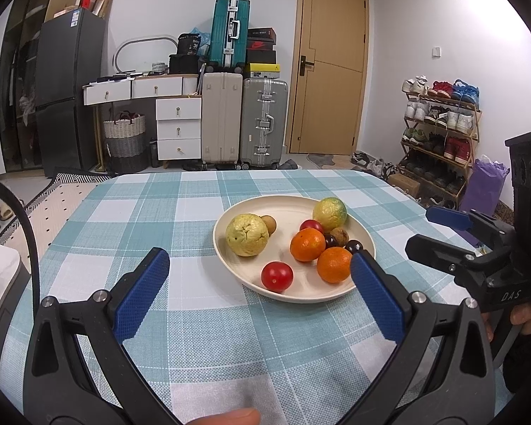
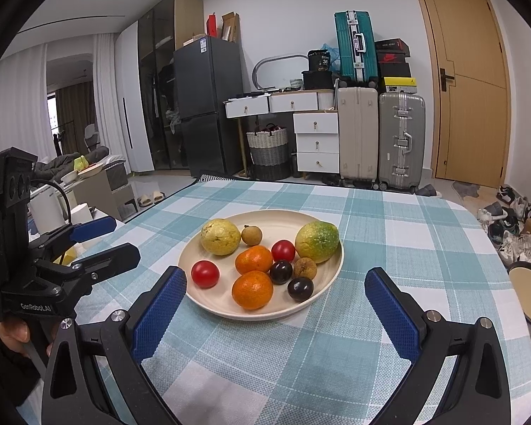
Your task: Organize fruits
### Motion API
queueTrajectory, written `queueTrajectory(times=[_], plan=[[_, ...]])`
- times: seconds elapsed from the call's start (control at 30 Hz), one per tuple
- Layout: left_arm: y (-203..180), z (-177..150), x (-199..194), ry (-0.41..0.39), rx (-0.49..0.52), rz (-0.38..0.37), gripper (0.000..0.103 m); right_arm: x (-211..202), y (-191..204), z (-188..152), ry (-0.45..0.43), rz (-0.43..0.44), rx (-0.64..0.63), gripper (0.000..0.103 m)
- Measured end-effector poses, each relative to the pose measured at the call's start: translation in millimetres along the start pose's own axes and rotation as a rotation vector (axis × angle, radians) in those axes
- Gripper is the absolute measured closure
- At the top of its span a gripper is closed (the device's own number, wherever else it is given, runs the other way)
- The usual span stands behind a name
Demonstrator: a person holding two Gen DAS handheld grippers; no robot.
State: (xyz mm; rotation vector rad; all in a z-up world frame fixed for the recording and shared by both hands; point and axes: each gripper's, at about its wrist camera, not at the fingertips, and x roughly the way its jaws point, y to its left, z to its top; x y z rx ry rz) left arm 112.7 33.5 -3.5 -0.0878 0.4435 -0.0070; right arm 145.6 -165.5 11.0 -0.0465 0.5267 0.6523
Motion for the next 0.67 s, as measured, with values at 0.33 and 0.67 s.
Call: queueTrajectory(times=[0.33,0.67], plan=[[0.8,0.1,0.4,0.007,0.004,-0.001,0.001,-2.6,-0.1,2.1,-0.002,0.003,0.002,0.0],[0.3,0.3,1.1,0.003,0.005,0.003,0.001,0.2,5.6,3.0,0.003,0.004,-0.024,0.0]])
